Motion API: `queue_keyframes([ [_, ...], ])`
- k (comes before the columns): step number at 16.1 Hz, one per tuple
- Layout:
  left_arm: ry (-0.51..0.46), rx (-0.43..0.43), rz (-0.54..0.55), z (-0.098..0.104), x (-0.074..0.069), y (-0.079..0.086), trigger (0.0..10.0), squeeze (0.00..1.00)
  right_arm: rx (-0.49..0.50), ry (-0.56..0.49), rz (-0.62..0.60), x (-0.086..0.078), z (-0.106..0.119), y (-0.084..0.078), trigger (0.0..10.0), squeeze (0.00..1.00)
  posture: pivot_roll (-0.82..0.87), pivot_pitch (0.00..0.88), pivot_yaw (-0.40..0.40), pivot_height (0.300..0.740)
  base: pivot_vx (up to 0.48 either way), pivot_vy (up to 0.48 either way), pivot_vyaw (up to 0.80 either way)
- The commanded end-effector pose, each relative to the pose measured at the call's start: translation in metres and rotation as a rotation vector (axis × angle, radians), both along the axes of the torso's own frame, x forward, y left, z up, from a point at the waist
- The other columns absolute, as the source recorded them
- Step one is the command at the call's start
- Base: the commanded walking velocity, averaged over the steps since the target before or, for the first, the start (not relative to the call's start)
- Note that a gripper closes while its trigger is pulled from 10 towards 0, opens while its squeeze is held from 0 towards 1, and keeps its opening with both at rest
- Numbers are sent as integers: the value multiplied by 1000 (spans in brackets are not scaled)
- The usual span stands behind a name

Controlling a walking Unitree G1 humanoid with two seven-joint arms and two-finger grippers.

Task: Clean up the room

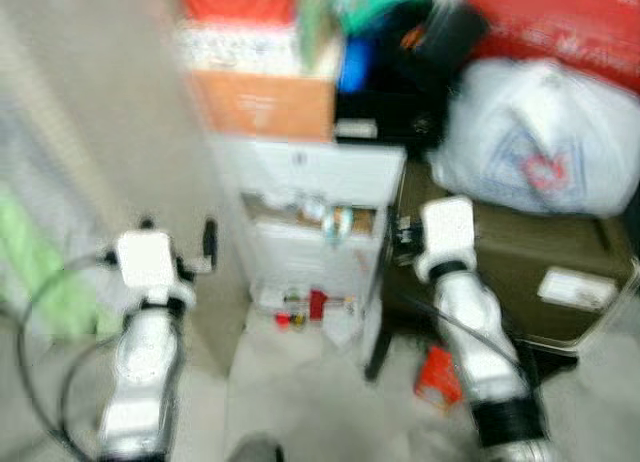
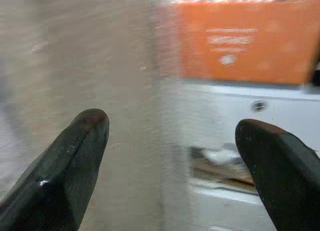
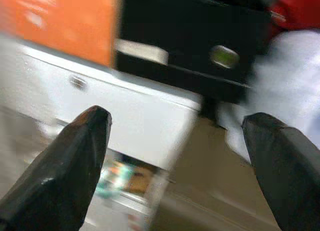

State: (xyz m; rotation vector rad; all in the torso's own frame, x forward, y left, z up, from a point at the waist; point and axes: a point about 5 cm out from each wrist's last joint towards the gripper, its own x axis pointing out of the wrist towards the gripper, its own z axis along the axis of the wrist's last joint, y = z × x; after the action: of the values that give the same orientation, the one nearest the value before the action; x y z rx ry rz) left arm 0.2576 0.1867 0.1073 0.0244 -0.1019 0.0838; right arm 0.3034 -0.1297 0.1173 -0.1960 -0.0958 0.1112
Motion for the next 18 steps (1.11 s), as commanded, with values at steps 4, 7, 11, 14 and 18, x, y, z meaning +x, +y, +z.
queue_keyframes([
  [4,27,2,17,-2,-9,3,10000,0,11,9,-61,-6,0,-14,10000,0,42,16,16,740,0,0,597],
  [7,63,3,24,-10,-25,11,10000,0,54,68,-163,-27,-8,-42,10000,0,36,21,20,740,0,0,0],
  [11,65,0,-31,-10,-16,4,10000,0,47,98,-169,-31,-12,-45,10000,0,23,9,24,740,0,0,0],
  [14,52,-2,-43,-5,-9,1,10000,0,40,112,-143,-29,-11,-40,10000,0,27,1,21,740,0,0,0],
  [18,43,1,-83,-4,-2,-8,10000,0,33,136,-137,-27,-15,-38,10000,0,28,0,18,740,0,0,800],
])
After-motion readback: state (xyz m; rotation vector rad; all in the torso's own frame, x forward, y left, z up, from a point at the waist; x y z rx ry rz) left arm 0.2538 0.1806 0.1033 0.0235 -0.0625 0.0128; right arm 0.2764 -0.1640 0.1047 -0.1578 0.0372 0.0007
